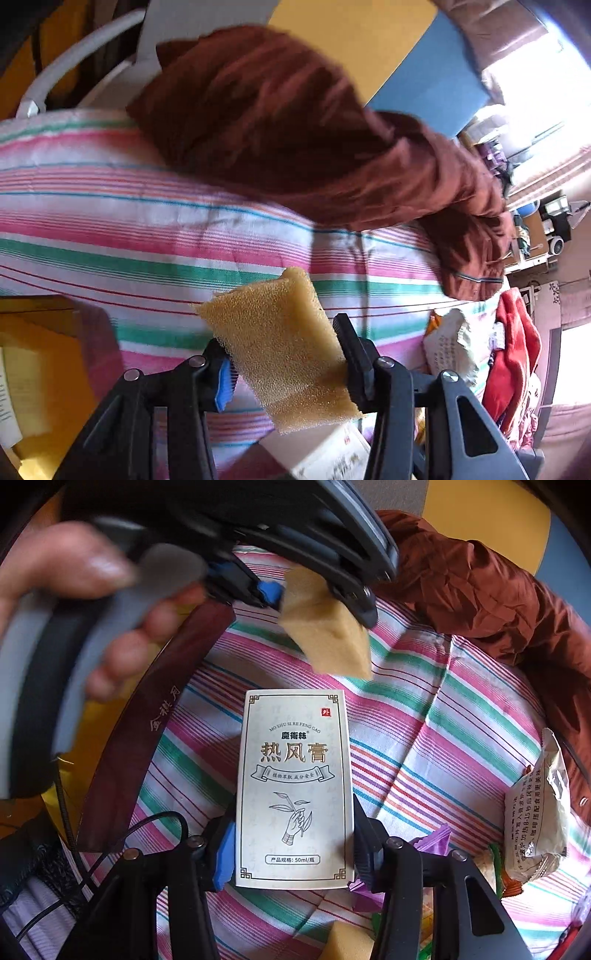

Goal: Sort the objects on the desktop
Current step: 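Carry the box and sponge to the gold tray and release both inside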

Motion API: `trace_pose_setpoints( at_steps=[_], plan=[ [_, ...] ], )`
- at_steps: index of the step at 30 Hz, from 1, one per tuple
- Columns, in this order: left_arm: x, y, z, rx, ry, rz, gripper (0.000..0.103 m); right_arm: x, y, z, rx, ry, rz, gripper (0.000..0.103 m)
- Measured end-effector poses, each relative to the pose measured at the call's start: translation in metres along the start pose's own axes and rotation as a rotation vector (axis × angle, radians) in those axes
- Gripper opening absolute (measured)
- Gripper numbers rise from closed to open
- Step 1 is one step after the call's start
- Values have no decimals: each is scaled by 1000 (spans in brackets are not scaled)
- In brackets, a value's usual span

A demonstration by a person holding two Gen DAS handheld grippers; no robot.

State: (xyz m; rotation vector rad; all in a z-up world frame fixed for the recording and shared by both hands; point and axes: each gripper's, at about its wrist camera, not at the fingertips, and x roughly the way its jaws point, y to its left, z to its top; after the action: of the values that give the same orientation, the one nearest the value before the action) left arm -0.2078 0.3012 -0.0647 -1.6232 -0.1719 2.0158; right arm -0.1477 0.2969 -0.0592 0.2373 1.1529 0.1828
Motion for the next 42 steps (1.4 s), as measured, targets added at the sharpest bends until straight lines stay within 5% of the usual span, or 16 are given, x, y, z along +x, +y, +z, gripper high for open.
trace_pose_setpoints(
  at_steps=[11,17,23,27,33,42],
  plan=[
    [-125,31,-51,129,-167,3,48,-30,15,4,53,-127,14,51],
    [-198,76,-94,93,-256,17,48,-45,35,18,56,-228,39,51],
    [-256,129,-143,38,-356,114,48,-54,56,19,56,-292,87,51],
    [-261,172,-173,-36,-366,181,48,-59,76,19,30,-301,84,51],
    [-232,209,-211,-67,-275,228,48,-68,117,23,6,-292,119,51],
    [-210,218,-234,-17,-230,294,48,-54,187,27,-25,-245,181,51]
  ],
)
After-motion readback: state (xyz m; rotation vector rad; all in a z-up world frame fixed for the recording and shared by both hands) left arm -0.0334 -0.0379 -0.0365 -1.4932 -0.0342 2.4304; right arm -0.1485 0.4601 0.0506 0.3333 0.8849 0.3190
